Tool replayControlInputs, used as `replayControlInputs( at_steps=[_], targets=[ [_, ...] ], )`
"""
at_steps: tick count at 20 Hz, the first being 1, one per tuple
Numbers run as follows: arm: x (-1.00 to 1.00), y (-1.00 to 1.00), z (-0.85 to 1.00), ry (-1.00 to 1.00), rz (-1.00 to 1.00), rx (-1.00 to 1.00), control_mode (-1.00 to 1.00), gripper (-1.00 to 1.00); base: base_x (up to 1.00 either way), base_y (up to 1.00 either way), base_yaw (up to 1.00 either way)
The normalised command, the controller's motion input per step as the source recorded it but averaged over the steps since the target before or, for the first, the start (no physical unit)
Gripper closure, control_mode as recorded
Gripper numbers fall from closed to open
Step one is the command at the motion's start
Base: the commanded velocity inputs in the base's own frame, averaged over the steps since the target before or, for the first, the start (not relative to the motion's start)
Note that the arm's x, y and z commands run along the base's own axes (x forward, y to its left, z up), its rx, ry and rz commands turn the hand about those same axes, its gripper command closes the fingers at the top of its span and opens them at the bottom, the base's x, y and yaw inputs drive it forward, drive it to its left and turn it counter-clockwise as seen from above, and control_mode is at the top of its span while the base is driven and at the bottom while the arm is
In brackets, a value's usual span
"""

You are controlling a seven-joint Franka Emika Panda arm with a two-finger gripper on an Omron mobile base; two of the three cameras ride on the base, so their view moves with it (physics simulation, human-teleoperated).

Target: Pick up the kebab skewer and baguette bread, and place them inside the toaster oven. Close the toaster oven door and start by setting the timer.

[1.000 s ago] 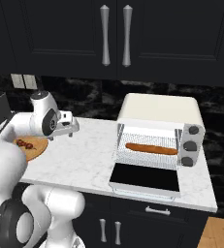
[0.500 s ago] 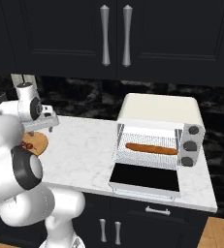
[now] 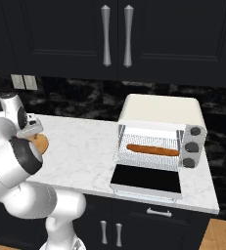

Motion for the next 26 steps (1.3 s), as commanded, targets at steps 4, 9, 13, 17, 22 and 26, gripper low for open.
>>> replayControlInputs(
  at_steps=[4, 9, 13, 17, 22, 26],
  targets=[
    [-0.01, 0.53, -0.19, 0.0, 0.19, 0.0, -1.0, -1.0, 0.0, 0.0, 0.0],
    [0.27, 0.2, -0.2, 0.03, 0.07, 0.0, -1.0, -1.0, 0.0, 0.0, 0.0],
    [0.46, 0.17, -0.33, 0.02, 0.0, 0.0, -1.0, -1.0, 0.0, 0.0, 0.0],
    [0.48, 0.35, -0.25, 0.05, 0.0, -0.04, -1.0, -1.0, 0.0, 0.0, 0.0],
    [0.48, 0.34, -0.26, 0.05, 0.0, -0.07, -1.0, -1.0, 0.0, 0.0, 0.0],
    [0.44, 0.17, -0.43, 0.07, 0.0, -0.09, -1.0, -1.0, 0.0, 0.0, 0.0]
  ],
)
